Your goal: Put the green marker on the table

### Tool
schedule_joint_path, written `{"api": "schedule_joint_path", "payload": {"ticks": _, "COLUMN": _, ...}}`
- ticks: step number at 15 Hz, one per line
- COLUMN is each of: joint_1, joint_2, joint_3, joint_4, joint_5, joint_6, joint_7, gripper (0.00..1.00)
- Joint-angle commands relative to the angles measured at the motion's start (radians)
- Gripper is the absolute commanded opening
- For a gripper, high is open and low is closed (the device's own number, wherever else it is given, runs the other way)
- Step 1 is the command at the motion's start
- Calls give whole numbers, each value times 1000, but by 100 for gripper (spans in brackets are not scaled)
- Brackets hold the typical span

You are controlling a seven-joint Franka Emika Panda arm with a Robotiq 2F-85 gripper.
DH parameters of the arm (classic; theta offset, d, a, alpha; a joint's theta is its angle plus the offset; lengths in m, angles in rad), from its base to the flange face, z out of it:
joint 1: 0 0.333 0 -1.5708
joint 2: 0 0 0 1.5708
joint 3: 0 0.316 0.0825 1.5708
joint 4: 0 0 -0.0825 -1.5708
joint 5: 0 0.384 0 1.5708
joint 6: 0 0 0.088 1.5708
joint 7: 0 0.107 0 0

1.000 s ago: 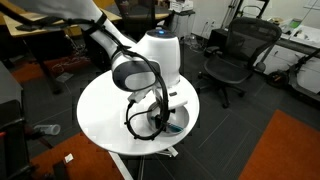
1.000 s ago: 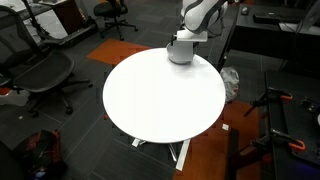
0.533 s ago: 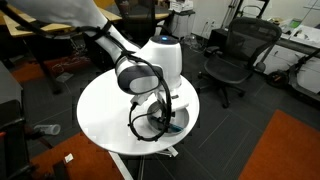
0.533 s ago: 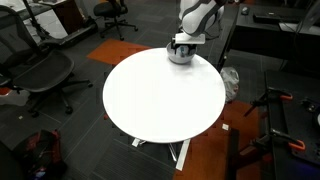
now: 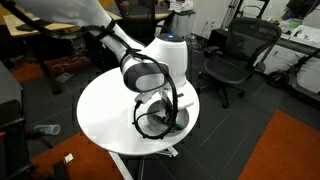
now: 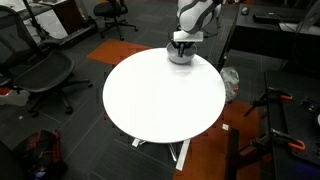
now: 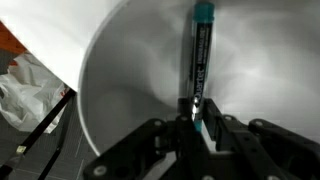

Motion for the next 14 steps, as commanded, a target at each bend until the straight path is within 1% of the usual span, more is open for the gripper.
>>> {"api": "schedule_joint_path", "payload": {"ticks": 1, "joint_1": 0, "joint_2": 7, "joint_3": -14, "joint_4": 55, "joint_5": 22, "joint_6": -71, "joint_7": -35, "gripper": 2}}
{"api": "schedule_joint_path", "payload": {"ticks": 2, "joint_1": 4, "joint_2": 0, "joint_3": -18, "joint_4": 58, "joint_5": 19, "joint_6": -88, "joint_7": -30, "gripper": 5}}
{"api": "schedule_joint_path", "payload": {"ticks": 5, "joint_1": 18, "joint_2": -61, "joint_3": -29, "joint_4": 40, "joint_5": 10, "joint_6": -154, "joint_7": -22, "gripper": 5}}
{"api": "schedule_joint_path", "payload": {"ticks": 9, "joint_1": 34, "joint_2": -173, "joint_3": -28, "joint_4": -12, "joint_5": -1, "joint_6": -211, "joint_7": -20, "gripper": 5}}
{"api": "schedule_joint_path", "payload": {"ticks": 14, "joint_1": 89, "joint_2": -360, "joint_3": -33, "joint_4": -141, "joint_5": -50, "joint_6": -227, "joint_7": 2, "gripper": 5}}
